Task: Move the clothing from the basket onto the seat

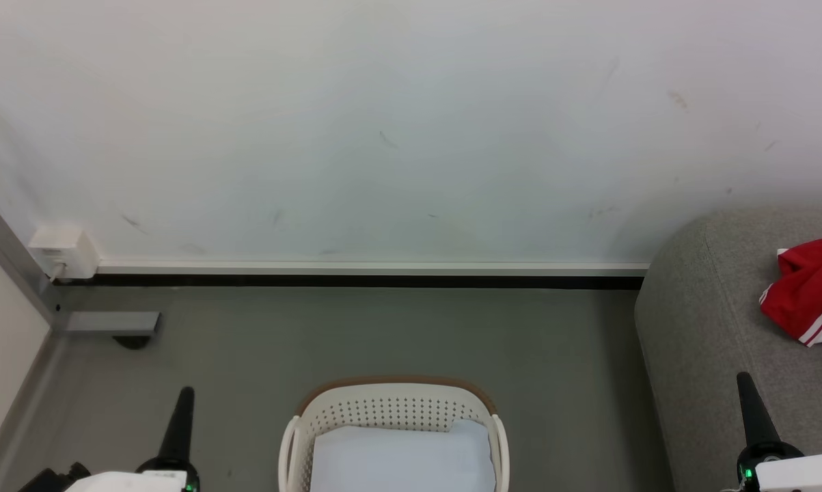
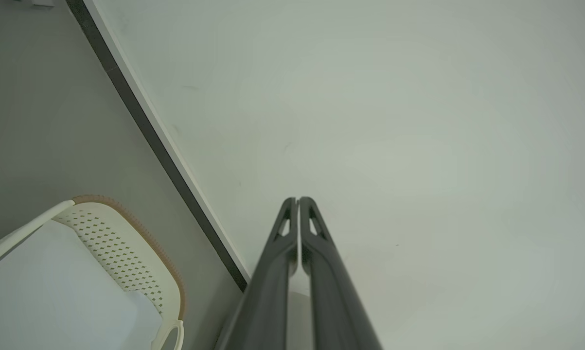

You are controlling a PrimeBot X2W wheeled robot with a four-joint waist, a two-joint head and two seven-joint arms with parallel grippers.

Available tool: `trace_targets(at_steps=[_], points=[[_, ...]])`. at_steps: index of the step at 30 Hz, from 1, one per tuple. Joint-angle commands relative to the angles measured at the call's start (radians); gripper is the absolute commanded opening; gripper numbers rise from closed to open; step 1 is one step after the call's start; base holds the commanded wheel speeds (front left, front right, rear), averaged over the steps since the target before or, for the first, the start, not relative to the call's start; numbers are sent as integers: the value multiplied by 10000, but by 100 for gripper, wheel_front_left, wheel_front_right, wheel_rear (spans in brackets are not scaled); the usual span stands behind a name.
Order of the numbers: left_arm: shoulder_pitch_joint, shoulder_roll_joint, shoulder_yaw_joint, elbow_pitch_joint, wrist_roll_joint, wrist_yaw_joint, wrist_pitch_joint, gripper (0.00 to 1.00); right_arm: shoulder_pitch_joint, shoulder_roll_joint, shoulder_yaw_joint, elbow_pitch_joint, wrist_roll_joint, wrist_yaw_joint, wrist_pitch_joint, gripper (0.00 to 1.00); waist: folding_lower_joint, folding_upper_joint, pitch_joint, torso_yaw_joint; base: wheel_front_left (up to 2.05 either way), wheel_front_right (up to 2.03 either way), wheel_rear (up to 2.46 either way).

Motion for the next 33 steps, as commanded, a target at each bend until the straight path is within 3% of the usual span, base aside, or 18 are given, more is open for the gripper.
trace_targets(at_steps=[1, 33], points=[[-203, 67, 43, -81, -228, -59, 50, 0, -208, 4, -80, -82, 234, -13, 45, 0, -1, -1, 5, 3, 0, 0, 0], [-410, 70, 103, -92, -2727, -190, 721, 0, -247, 90, -524, -174, 2547, -18, 724, 0, -1, -1, 145, 78, 0, 0, 0]])
